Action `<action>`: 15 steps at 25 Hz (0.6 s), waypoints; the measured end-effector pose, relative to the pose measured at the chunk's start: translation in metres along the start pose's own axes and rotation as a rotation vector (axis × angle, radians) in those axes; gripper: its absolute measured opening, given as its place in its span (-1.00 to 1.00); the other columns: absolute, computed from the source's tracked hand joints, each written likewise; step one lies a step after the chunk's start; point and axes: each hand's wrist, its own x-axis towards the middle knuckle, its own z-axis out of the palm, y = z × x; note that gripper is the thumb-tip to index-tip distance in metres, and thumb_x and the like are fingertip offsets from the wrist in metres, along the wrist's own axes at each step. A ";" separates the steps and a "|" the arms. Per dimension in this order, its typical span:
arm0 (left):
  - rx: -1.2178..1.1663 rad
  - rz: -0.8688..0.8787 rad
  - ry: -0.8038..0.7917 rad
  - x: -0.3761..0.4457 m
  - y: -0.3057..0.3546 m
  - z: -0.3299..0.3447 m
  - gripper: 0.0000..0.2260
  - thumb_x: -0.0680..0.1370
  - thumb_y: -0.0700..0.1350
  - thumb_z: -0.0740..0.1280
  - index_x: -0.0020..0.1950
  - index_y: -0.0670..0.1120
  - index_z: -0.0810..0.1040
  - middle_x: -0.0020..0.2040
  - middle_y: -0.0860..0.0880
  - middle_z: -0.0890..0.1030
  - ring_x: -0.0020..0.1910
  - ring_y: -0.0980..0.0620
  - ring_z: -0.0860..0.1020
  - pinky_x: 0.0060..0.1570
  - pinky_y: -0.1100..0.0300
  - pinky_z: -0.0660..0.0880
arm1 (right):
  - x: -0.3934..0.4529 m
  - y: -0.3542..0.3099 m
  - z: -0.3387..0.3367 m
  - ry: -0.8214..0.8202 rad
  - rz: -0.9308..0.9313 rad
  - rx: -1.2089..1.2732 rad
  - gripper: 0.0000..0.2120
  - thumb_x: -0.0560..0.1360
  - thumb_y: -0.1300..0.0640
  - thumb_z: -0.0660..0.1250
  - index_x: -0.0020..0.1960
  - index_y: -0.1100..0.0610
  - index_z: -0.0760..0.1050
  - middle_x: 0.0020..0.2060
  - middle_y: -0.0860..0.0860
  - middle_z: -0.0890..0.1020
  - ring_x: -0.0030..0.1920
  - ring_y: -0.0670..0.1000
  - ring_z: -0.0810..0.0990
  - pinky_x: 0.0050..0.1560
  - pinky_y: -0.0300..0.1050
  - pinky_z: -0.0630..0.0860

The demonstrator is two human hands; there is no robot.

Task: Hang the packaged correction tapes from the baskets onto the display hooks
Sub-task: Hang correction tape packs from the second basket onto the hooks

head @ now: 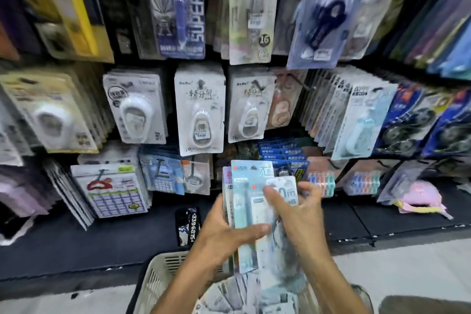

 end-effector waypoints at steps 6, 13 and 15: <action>-0.195 0.147 0.086 -0.001 0.065 0.013 -0.36 0.15 -0.13 0.66 0.20 0.04 0.58 0.02 -0.02 0.77 -0.04 -0.03 0.74 -0.23 0.20 0.66 | 0.003 -0.079 -0.029 -0.302 -0.200 0.108 -0.70 0.41 0.01 0.57 -0.04 -0.11 0.45 -0.26 -0.15 0.66 -0.28 -0.16 0.64 -0.31 -0.35 0.51; -0.307 0.109 0.004 0.001 0.083 0.017 -0.36 0.11 -0.05 0.67 0.17 -0.05 0.64 0.07 -0.18 0.74 -0.01 -0.21 0.73 -0.15 -0.03 0.67 | -0.011 -0.074 -0.043 -0.341 -0.144 0.377 0.00 -0.02 -0.11 0.78 0.34 -0.13 0.41 0.10 0.03 0.73 0.01 0.11 0.75 -0.16 -0.10 0.67; -0.333 0.127 0.007 0.003 0.086 0.012 -0.49 0.11 -0.05 0.66 0.04 -0.04 0.72 0.05 -0.20 0.74 -0.07 -0.20 0.74 -0.20 -0.01 0.67 | 0.000 -0.075 -0.047 -0.219 -0.143 0.495 -0.08 -0.04 -0.12 0.77 0.26 -0.07 0.51 0.07 0.12 0.74 -0.03 0.15 0.75 -0.19 -0.04 0.68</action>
